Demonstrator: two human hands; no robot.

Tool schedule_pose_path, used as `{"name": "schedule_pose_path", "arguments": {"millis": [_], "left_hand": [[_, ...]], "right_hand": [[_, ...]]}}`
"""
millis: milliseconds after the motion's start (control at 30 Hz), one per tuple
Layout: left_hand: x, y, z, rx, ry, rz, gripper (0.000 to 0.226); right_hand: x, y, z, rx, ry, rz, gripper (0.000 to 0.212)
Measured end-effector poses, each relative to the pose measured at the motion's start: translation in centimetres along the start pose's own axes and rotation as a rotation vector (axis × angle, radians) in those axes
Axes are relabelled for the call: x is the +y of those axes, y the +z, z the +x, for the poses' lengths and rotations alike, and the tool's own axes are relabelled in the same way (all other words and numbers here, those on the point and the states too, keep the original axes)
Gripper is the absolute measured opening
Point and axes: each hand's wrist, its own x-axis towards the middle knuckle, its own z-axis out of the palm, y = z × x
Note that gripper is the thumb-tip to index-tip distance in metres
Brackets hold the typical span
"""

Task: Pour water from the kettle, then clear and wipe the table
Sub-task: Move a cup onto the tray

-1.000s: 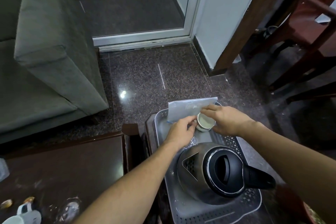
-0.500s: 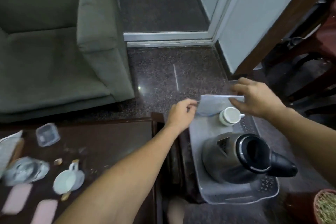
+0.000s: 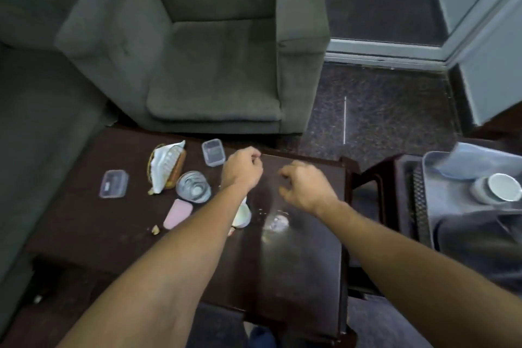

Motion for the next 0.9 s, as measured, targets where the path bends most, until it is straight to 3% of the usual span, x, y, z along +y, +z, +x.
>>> {"name": "schedule_pose_path", "arguments": {"millis": [267, 433, 567, 767, 900], "left_hand": [[-11.5, 0.7, -1.7, -0.103, -0.163, 0.043, 0.044], [-14.0, 2.6, -2.6, -0.188, -0.208, 0.02, 0.035], [-14.9, 3.1, -2.0, -0.166, -0.235, -0.034, 0.036], [-15.5, 3.3, -1.8, -0.17, -0.237, -0.105, 0.039], [-15.1, 3.0, -2.2, -0.109, -0.142, -0.131, 0.045]], "right_hand": [[-5.7, 10.0, 2.4, -0.183, 0.097, -0.008, 0.037], [-6.2, 13.0, 4.2, -0.232, 0.11, -0.057, 0.051], [-6.5, 14.8, 5.2, -0.299, 0.119, -0.133, 0.066], [-6.1, 17.0, 5.1, -0.257, 0.106, -0.189, 0.07], [-5.7, 16.1, 4.9, -0.189, 0.12, -0.175, 0.069]]}}
